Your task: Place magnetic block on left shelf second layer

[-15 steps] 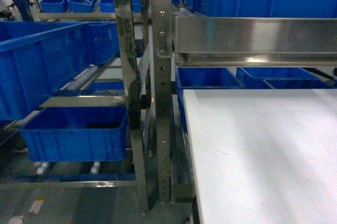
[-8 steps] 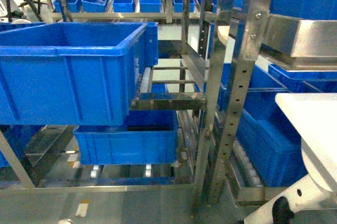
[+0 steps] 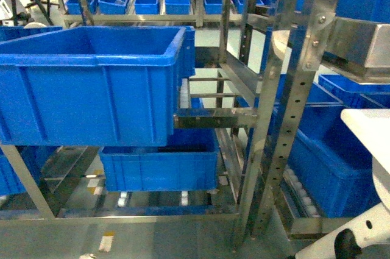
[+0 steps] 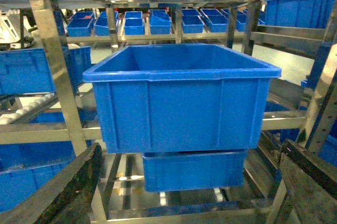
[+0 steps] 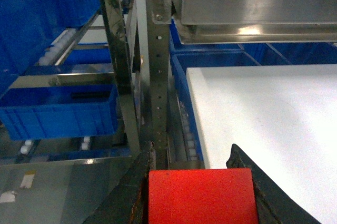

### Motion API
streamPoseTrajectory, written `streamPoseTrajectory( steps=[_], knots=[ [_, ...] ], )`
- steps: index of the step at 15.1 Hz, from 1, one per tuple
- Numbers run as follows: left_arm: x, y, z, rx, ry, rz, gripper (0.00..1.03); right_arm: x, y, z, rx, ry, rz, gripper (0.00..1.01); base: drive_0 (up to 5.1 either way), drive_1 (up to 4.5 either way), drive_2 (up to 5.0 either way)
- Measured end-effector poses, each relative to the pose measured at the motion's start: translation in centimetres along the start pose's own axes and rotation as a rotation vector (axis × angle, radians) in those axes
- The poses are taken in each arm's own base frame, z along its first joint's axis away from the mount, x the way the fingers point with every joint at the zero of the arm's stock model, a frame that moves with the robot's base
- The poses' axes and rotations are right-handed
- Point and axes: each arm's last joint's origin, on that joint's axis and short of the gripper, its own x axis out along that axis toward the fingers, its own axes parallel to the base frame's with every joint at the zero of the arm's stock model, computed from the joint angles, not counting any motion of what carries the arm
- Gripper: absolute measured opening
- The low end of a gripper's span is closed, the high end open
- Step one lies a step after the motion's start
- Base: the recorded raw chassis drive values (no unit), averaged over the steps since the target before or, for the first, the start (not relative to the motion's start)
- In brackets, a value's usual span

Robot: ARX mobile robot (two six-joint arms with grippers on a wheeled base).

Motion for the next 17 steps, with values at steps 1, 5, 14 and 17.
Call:
streamPoseTrajectory(
  steps=[1,5,14,17],
  knots=[
    [0.00,0.00,0.00,0.000,0.000,0.000,0.98,0.00,-0.01,0.02,0.000,-0.002,-0.001,0.33,-5.0,2.40,2.4],
    [0.00,0.00,0.01,0.000,0.000,0.000,0.98,0.00,0.00,0.01,0.000,-0.001,0.001,0.33,-5.0,2.44,2.4],
    [0.00,0.00,0.01,0.000,0.000,0.000,0.98,0.00,0.00,0.01,0.000,-0.001,0.000,0.33,-5.0,2.45,2.5],
    [0.00,0.00,0.00,0.000,0.000,0.000,0.98,0.00,0.00,0.01,0.000,-0.002,0.000,0.33,-5.0,2.43,2.4]
  ],
)
